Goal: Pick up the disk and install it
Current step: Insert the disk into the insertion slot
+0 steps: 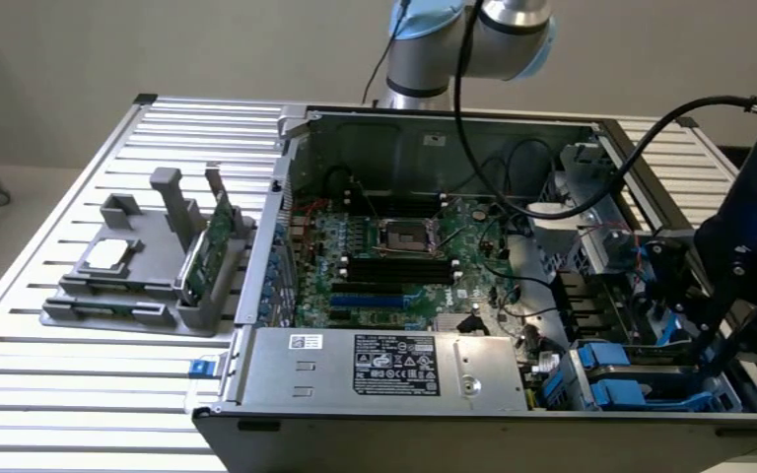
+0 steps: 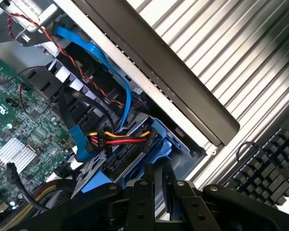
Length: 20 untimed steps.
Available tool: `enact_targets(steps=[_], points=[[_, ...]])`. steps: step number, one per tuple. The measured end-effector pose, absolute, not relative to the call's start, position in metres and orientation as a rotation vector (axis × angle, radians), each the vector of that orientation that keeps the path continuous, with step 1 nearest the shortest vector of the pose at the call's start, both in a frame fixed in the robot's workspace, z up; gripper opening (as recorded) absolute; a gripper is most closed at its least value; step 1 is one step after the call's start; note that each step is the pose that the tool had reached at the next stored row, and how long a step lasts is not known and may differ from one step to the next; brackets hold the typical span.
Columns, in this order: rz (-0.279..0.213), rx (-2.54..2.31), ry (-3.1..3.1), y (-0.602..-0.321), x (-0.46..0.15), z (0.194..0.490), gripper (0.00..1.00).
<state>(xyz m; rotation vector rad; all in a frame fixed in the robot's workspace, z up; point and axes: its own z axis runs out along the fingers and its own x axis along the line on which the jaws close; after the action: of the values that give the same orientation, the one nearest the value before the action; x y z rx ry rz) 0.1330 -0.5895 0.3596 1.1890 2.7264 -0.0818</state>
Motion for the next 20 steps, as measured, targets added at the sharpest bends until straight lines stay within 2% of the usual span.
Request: enact_targets(steps=[4, 10, 13, 14, 15, 16, 17, 20], points=[[-0.05, 1.222, 2.732, -0.5896, 0.133, 0.3596, 0.21], [0.025, 1.244, 2.75, -0.5895, 0.1339, 0.3591, 0.21], [0.044, 1.251, 2.754, -0.5895, 0.1355, 0.359, 0.21], [0.048, 1.252, 2.755, -0.5895, 0.1362, 0.359, 0.23], [0.052, 1.254, 2.755, -0.5896, 0.1369, 0.359, 0.29], [0.055, 1.256, 2.756, -0.5896, 0.1374, 0.359, 0.29], [0.058, 1.258, 2.756, -0.5896, 0.1379, 0.359, 0.36], [0.062, 1.271, 2.751, -0.59, 0.1383, 0.3587, 0.36]])
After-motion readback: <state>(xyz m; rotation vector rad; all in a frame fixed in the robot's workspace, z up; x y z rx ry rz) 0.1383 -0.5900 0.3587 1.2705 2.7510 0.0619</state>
